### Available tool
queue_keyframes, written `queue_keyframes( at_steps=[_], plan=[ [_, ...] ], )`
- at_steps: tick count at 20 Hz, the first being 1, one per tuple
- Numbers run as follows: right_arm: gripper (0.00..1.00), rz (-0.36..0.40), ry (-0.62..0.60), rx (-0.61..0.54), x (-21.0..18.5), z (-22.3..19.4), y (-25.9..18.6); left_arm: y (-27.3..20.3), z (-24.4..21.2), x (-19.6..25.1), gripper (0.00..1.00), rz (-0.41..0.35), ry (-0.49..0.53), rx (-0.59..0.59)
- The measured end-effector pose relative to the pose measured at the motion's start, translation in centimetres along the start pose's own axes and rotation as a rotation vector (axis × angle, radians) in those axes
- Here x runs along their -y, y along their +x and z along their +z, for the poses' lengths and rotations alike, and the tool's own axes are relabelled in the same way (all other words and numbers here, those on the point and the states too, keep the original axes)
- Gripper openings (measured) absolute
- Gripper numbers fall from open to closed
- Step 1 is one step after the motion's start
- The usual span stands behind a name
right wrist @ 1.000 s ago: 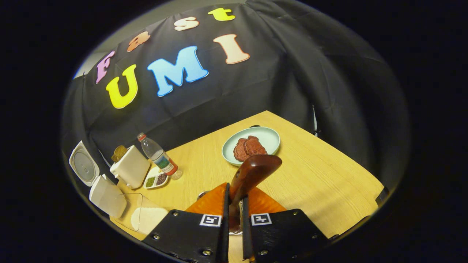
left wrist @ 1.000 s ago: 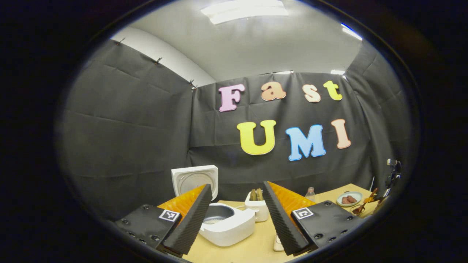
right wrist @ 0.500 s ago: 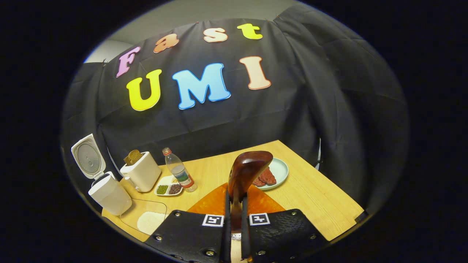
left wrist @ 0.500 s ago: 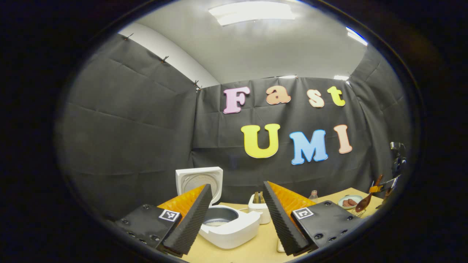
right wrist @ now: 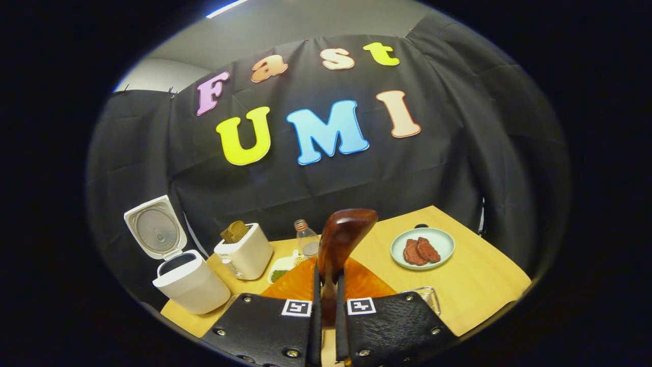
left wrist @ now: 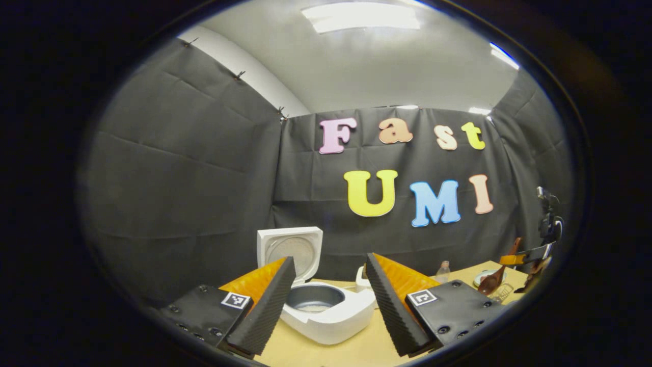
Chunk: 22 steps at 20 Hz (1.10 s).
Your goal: Close the left gripper, press the button to open the rice cooker; take a wooden spoon from the chopstick holder with the right hand, scoop a spoonful of rice and pour it into the rice cooker, then put the wooden spoon back into the chopstick holder.
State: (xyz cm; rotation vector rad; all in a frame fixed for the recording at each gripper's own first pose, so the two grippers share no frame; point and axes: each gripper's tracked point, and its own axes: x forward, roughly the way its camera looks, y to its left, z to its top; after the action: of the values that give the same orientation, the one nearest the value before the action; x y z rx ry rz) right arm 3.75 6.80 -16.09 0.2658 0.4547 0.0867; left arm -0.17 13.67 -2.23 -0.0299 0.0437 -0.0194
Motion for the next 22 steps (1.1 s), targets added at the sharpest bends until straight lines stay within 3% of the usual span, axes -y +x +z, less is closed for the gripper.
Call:
queue_keyframes(
  at_steps=[7, 8, 10, 14, 22],
  plan=[
    [0.11, 0.016, -0.073, -0.037, -5.5, -5.4, 1.9, -0.5, -1.4, -4.5, 0.96, 0.021, -0.025, -0.033],
    [0.11, 0.014, -0.087, -0.050, -5.9, -6.5, 2.4, -0.6, -1.7, -5.0, 0.92, 0.024, -0.032, -0.037],
    [0.11, 0.005, -0.123, -0.070, -6.8, -8.6, 3.2, -0.6, -2.4, -6.4, 0.96, 0.048, -0.030, -0.048],
    [0.11, 0.001, -0.170, -0.104, -8.4, -12.1, 5.2, -1.0, -2.3, -8.2, 0.93, 0.068, -0.016, -0.049],
    [0.11, 0.030, -0.193, -0.141, -12.2, -15.8, 5.9, -2.4, -2.1, -8.2, 0.95, 0.061, 0.020, -0.055]
  ],
)
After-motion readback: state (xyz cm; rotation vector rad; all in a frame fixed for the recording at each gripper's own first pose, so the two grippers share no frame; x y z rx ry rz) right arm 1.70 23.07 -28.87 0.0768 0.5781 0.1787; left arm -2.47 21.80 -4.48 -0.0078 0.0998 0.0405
